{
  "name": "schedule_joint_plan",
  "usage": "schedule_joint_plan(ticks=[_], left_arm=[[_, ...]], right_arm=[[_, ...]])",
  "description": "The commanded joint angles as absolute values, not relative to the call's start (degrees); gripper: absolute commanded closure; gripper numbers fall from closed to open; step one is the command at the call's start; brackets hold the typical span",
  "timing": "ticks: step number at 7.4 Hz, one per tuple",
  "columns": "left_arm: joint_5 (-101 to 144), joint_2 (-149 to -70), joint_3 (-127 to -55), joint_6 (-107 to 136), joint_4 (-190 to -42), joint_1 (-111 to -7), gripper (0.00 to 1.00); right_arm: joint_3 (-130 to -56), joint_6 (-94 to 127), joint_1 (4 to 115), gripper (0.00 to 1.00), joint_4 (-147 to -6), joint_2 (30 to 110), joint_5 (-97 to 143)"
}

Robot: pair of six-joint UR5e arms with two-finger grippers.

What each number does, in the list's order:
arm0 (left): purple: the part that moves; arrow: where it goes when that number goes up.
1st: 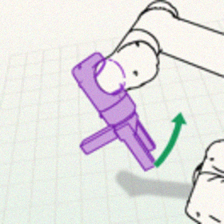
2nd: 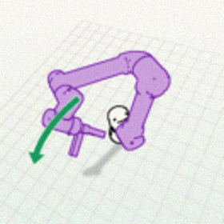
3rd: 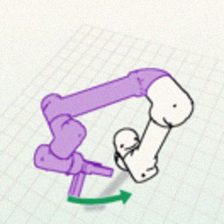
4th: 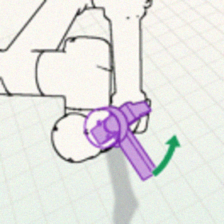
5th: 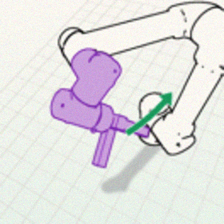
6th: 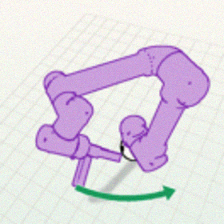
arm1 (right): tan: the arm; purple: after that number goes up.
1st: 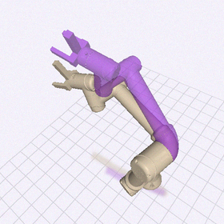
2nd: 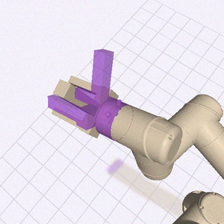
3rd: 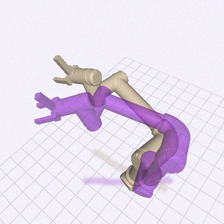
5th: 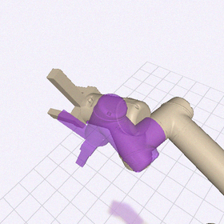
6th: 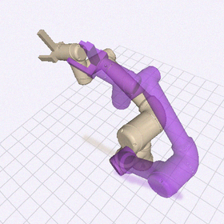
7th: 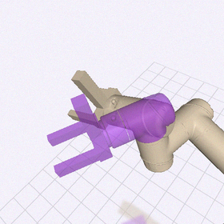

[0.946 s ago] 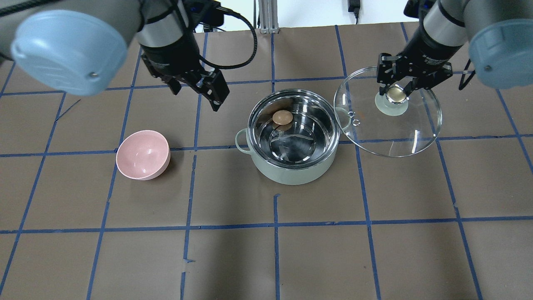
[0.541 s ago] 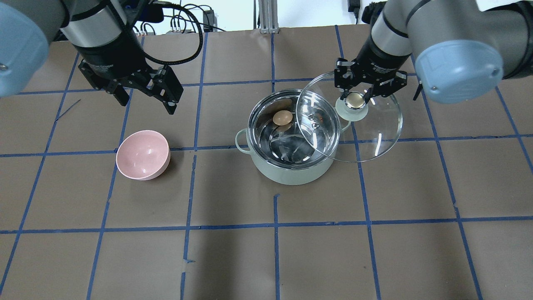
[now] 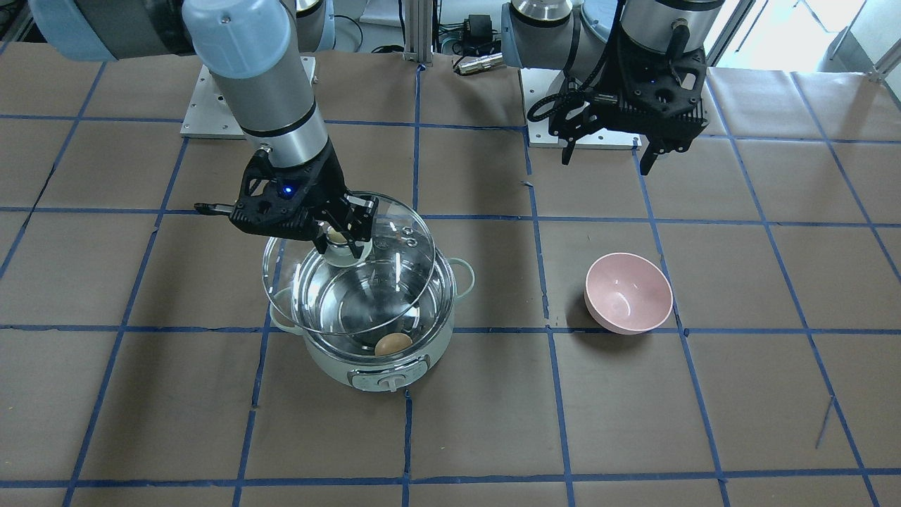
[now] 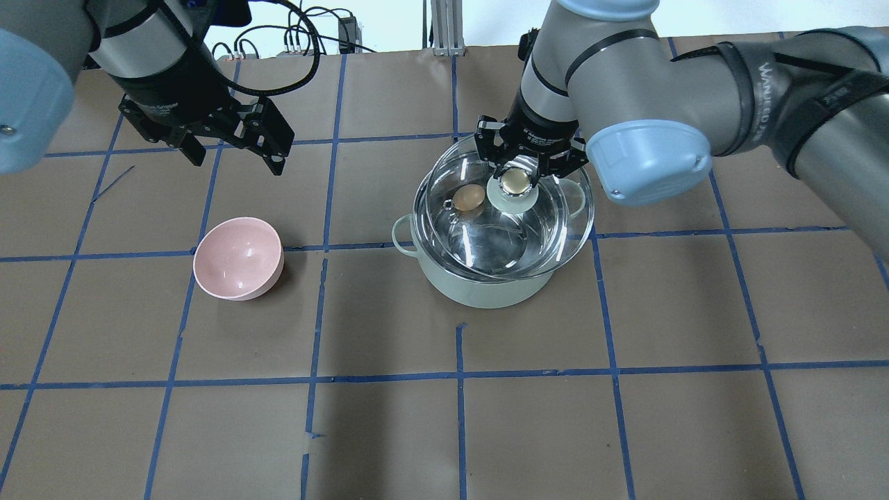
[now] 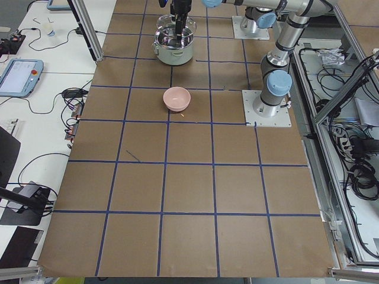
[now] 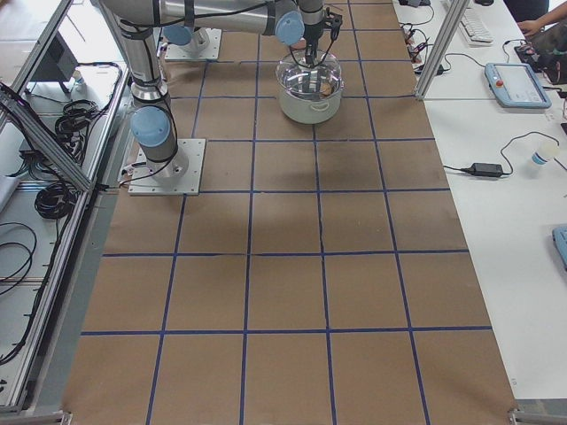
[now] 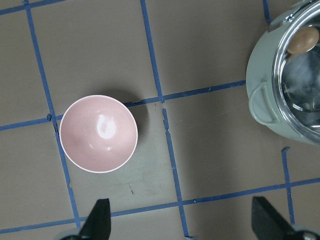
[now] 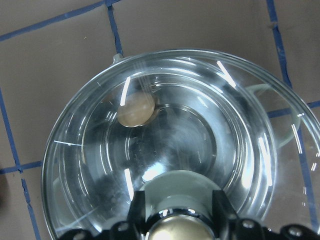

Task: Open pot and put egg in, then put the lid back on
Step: 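Lower the glass lid back onto the pot with the right gripper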

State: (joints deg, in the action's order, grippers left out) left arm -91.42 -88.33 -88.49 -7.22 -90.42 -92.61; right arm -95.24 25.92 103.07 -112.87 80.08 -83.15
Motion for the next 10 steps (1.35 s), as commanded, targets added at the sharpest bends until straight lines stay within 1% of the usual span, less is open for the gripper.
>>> schedule_joint_plan(ticks=[1,5,10], left_arm=[[-91.4,-88.2,-89.0,-7.3,-90.1,-92.7,0.0],[-91.2,-88.2,-89.0,-6.8,-89.9,-92.8,0.0],[-91.4,-88.2,-89.0,-7.6,-89.4,-92.4,0.0]], right_arm=[[-95.3,26.2,104.5,0.66,-114.1,78.5,-83.1],[-94.9,25.7,104.6,0.64,-114.8,76.7,-83.1],[-94.5,25.7,104.6,0.62,-115.4,75.9,-83.0]])
